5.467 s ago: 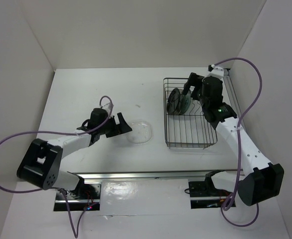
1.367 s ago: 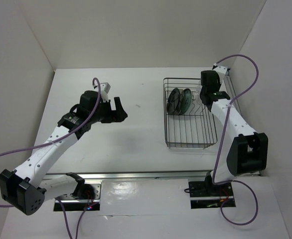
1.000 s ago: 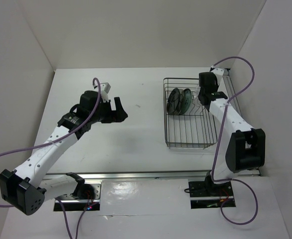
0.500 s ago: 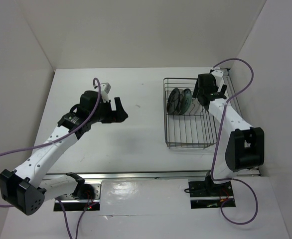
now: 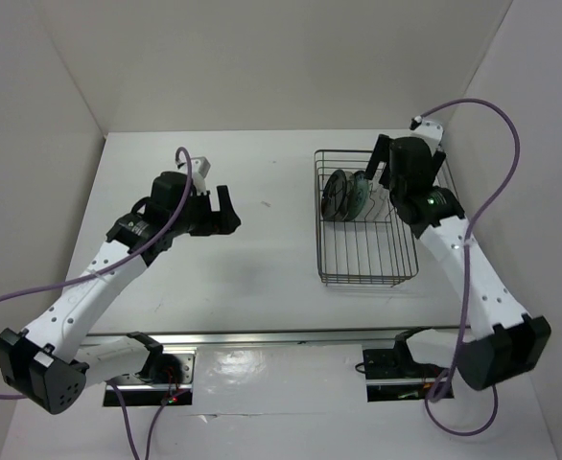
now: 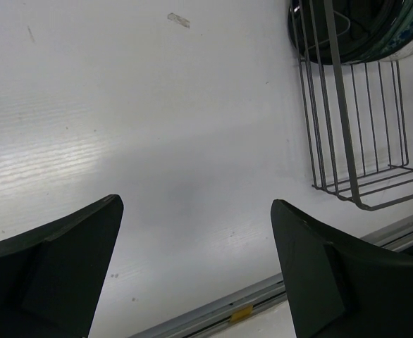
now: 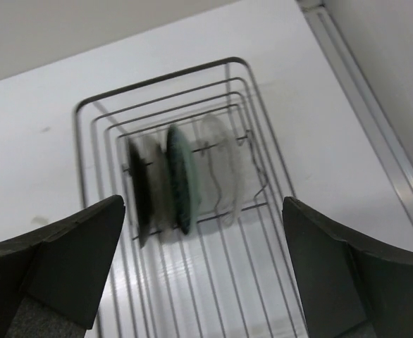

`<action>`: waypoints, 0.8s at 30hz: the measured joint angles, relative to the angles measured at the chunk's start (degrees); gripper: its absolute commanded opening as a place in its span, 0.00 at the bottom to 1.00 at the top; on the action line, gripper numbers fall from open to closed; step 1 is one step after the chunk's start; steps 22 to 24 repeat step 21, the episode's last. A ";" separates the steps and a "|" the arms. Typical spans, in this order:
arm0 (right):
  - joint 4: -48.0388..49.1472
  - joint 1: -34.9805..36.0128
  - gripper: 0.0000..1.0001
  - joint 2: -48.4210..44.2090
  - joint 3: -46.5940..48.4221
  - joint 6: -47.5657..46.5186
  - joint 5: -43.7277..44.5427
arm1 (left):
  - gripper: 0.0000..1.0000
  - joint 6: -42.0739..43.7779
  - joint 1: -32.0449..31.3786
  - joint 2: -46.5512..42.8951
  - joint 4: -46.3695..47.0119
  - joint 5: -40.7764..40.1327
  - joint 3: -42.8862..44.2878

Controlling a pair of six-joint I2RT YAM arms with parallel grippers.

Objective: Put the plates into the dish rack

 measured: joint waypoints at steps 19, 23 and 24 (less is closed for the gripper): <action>-15.67 5.75 1.00 -35.47 -10.19 3.15 -5.16 | 1.00 4.52 0.00 -16.57 -6.97 -10.64 -0.96; -16.55 5.75 1.00 -34.32 -10.21 3.13 -5.14 | 1.00 4.55 0.00 -15.39 -6.97 -10.64 -1.49; -16.55 5.75 1.00 -34.32 -10.21 3.13 -5.14 | 1.00 4.55 0.00 -15.39 -6.97 -10.64 -1.49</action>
